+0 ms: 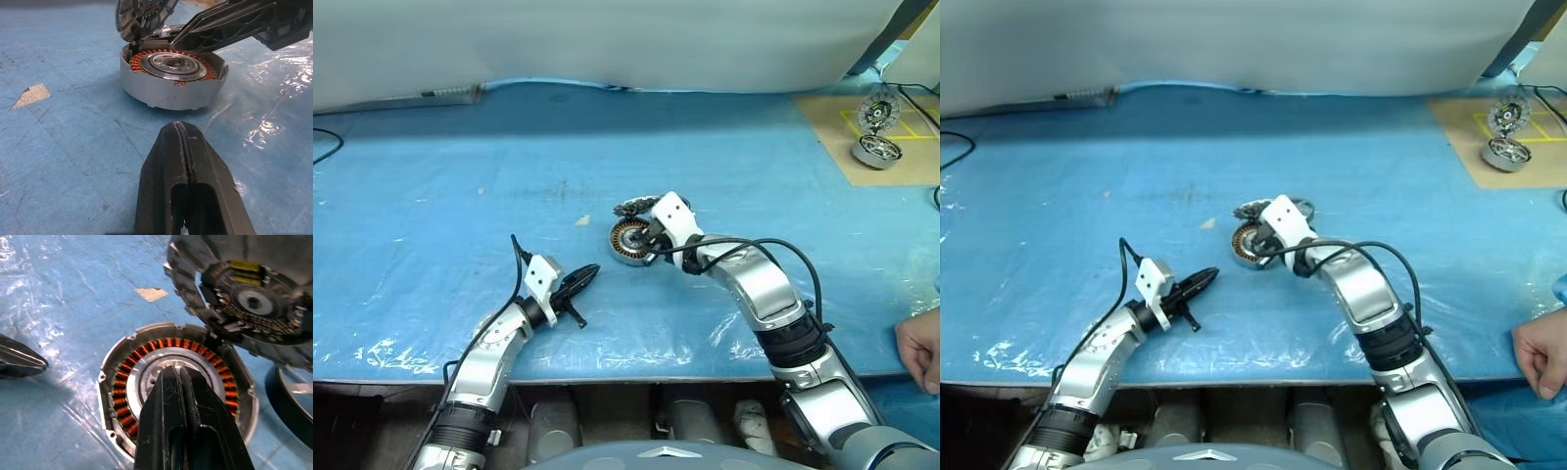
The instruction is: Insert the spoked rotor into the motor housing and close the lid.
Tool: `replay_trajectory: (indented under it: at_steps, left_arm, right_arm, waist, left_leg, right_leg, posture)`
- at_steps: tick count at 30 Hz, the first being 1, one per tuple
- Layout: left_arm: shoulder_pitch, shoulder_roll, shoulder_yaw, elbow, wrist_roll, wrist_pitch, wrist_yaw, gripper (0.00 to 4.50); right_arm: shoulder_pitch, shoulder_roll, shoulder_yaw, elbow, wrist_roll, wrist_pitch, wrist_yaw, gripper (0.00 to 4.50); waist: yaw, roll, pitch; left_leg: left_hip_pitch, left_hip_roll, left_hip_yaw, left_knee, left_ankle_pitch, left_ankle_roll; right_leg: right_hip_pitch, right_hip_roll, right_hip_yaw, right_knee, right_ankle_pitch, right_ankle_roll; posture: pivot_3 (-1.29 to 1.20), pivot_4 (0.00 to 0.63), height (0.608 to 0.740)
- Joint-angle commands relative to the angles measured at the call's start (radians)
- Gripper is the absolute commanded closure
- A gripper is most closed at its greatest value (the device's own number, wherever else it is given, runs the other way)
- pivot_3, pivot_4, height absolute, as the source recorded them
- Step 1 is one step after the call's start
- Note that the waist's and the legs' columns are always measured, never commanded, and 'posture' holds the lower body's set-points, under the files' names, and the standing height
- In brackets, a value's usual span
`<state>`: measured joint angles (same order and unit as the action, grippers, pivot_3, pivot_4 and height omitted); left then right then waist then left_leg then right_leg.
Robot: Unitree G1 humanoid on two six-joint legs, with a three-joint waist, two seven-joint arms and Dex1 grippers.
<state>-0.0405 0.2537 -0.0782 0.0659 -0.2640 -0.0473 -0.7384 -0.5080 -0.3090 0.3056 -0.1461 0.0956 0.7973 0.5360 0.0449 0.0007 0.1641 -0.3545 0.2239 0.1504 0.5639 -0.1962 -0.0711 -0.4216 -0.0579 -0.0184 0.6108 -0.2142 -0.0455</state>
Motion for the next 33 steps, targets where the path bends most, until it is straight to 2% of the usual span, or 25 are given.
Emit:
replay_trajectory:
  at_steps: [1,8,17,33]
  left_arm:
    - [-0.009,0.003,-0.005,-0.021,-0.004,-0.013,-0.009,4.5]
    - [-0.023,0.003,-0.002,-0.024,-0.006,-0.002,-0.004,4.5]
    - [-0.025,0.003,-0.003,-0.037,-0.007,0.013,0.001,4.5]
    - [-0.02,0.004,-0.002,-0.073,-0.007,0.043,0.01,4.5]
  right_arm:
    - [-0.026,0.006,0.012,0.003,-0.017,-0.01,-0.008,4.43]
    - [-0.009,-0.024,0.014,0.033,-0.035,-0.006,-0.007,4.43]
    - [0.019,-0.066,0.002,-0.027,-0.019,0.036,0.013,4.43]
    - [0.005,-0.052,-0.017,-0.052,-0.001,0.026,0.015,4.43]
  waist:
    - [0.0,0.0,0.0]
    - [0.001,0.0,0.0]
    - [0.003,0.0,0.0]
    - [0.003,0.0,0.0]
  left_leg:
    - [0.0,0.0,0.0,0.0,0.0,0.0]
    - [0.0,0.0,0.0,0.0,0.0,0.0]
    - [0.002,0.0,0.0,0.0,0.0,0.0]
    - [0.002,0.0,0.0,0.0,0.0,0.0]
  right_leg:
    - [0.0,0.0,0.0,0.0,0.0,0.0]
    - [0.0,0.0,0.0,0.0,0.0,0.0]
    - [0.002,0.0,0.0,0.0,0.0,0.0]
    - [0.002,0.0,0.0,0.0,0.0,0.0]
  posture:
    - [0.0,0.15,0.74]
    - [0.0,0.15,0.74]
    - [0.0,0.15,0.74]
    - [0.0,0.15,0.74]
